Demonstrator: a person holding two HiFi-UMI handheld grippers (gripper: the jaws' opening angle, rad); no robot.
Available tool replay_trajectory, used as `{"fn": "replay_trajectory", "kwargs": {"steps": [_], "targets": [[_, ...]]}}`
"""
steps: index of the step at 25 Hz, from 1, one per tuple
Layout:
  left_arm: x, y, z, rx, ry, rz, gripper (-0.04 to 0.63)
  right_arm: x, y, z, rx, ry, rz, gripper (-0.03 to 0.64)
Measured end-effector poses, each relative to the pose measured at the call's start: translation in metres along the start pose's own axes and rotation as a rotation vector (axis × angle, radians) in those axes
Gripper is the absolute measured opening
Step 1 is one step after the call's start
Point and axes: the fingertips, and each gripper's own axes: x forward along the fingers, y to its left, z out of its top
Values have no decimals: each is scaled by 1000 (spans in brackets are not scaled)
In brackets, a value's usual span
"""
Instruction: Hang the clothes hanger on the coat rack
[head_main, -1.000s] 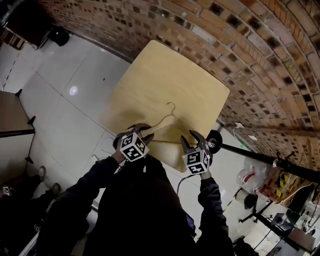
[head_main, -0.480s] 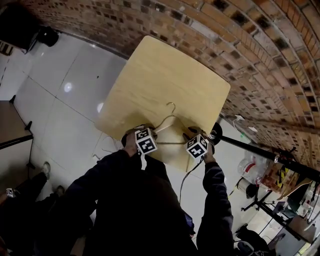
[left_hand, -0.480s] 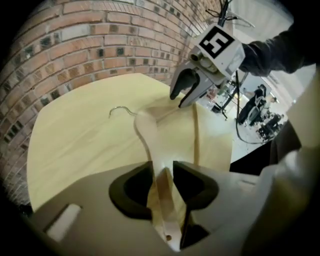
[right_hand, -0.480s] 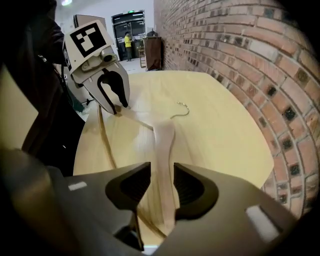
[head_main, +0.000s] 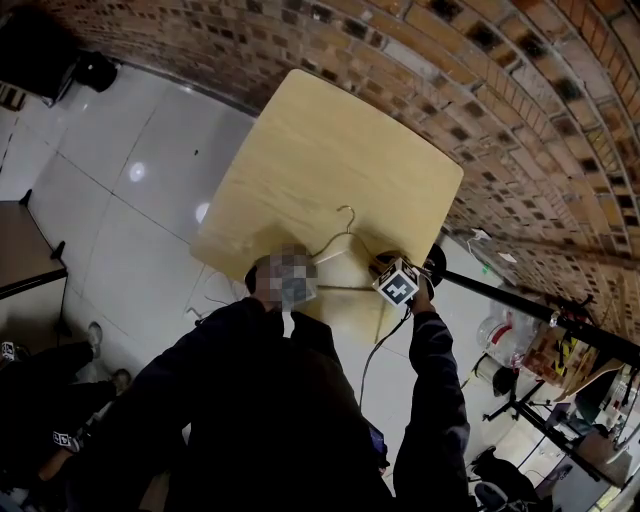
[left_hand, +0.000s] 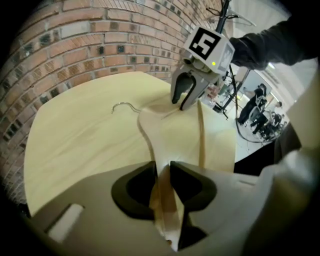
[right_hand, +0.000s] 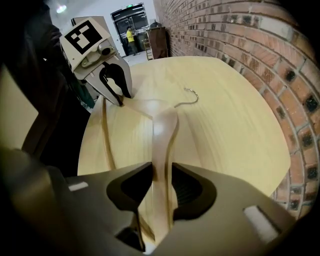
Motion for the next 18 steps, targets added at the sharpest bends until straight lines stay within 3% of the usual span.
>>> {"fn": "replay_trajectory", "kwargs": {"steps": [2, 5, 8, 13, 18], "targets": [[-1, 0, 1, -30, -22, -5, 100, 1, 0, 2, 1, 23, -17, 94], [-3, 2, 2, -75, -41, -9, 89, -1, 3, 5, -25, 39, -64, 89], [-9, 6, 3, -51, -54, 15, 86, -8, 5, 7, -2, 9, -111, 89], [-49, 14, 29, 97, -104, 65, 86, -54, 8, 15, 64, -61, -253, 89], [-104, 11, 84, 328, -179, 90, 86, -129, 14, 12, 202, -110, -469, 89]]}}
